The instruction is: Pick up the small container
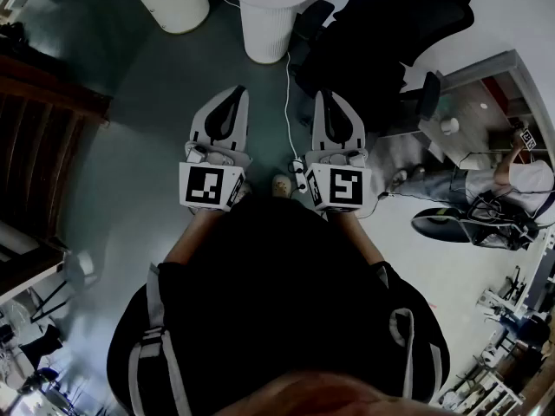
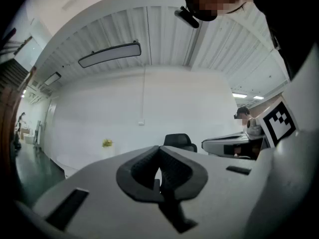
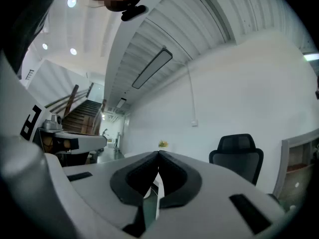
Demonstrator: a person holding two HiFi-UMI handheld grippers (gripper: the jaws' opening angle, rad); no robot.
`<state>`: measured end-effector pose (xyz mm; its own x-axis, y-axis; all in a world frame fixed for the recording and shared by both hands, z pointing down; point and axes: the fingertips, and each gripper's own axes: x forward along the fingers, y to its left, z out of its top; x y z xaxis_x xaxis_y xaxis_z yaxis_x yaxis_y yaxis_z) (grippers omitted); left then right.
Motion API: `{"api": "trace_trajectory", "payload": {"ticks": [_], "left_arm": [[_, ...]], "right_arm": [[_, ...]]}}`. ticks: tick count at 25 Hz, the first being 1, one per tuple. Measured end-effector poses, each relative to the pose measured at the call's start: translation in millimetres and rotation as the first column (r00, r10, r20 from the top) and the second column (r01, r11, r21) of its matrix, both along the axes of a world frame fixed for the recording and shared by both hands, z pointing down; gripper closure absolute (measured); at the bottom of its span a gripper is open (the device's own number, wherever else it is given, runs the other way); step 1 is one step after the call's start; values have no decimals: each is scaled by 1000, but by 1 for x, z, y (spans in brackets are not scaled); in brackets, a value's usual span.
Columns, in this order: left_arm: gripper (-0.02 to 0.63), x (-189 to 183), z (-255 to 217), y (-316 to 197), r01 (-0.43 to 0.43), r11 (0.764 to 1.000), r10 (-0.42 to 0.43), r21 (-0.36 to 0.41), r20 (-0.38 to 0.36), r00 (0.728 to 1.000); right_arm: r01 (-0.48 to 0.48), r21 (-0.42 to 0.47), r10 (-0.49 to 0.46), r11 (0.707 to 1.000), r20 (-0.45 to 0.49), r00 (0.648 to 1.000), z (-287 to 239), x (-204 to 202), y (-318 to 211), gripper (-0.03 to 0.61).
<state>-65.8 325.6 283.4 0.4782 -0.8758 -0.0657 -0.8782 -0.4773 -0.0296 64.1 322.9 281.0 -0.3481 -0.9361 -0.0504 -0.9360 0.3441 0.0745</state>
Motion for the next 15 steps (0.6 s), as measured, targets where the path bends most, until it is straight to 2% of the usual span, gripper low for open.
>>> {"api": "trace_trajectory", "payload": {"ticks": [8, 15], "left_arm": [[606, 9, 4, -8, 8, 1000, -8, -5, -19, 1000], [606, 27, 9, -19, 18, 1000, -18, -21, -19, 1000]], "right_arm": [[6, 1, -6, 1000, 1, 1000, 4, 8, -10, 558], [53, 1, -53, 999, 34, 998, 7, 22, -23, 558]]}}
